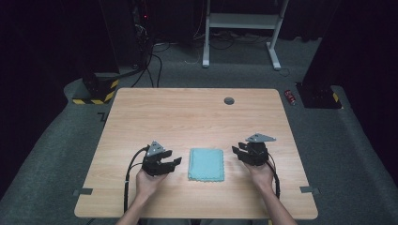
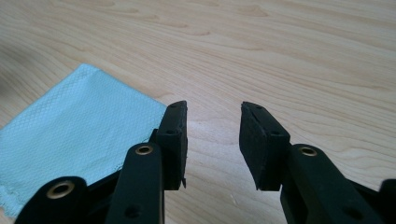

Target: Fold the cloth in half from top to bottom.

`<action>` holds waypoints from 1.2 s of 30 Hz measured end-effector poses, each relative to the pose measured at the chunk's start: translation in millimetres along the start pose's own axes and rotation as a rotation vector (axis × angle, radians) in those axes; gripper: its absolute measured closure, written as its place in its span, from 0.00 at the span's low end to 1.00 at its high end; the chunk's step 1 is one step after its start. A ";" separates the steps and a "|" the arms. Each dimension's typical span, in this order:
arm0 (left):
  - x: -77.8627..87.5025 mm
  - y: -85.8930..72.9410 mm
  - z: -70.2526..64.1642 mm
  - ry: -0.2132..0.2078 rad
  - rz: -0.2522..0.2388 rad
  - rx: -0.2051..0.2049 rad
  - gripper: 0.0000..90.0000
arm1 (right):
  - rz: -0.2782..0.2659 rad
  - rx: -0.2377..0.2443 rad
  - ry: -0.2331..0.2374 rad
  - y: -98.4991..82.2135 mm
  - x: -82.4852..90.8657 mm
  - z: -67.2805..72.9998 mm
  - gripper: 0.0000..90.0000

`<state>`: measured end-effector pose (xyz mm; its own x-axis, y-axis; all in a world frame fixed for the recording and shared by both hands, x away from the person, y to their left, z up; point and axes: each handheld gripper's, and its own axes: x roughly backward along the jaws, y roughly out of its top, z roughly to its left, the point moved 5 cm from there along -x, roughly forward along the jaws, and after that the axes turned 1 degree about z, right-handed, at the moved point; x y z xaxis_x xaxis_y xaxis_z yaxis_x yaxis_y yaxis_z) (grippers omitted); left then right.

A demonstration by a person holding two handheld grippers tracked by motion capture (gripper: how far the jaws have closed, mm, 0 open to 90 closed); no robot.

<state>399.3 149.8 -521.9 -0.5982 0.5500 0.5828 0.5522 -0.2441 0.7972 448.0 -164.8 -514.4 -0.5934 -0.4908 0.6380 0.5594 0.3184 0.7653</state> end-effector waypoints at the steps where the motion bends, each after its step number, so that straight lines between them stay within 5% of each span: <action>1: 0.6 0.1 1.3 0.001 -0.004 0.001 0.50 | -0.005 -0.006 -0.001 -0.2 2.5 -0.9 0.69; 23: 25.3 -7.3 34.1 0.074 -0.051 0.080 0.47 | -0.084 -0.055 -0.052 -25.2 49.4 -25.3 0.68; 36: 28.2 -27.9 45.2 0.118 -0.032 0.106 0.47 | -0.081 -0.090 -0.071 -44.3 55.1 -32.0 0.68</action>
<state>393.3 208.2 -534.9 -0.6770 0.4568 0.5771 0.5863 -0.1391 0.7980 409.1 -231.9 -515.9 -0.6763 -0.4525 0.5813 0.5559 0.2043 0.8058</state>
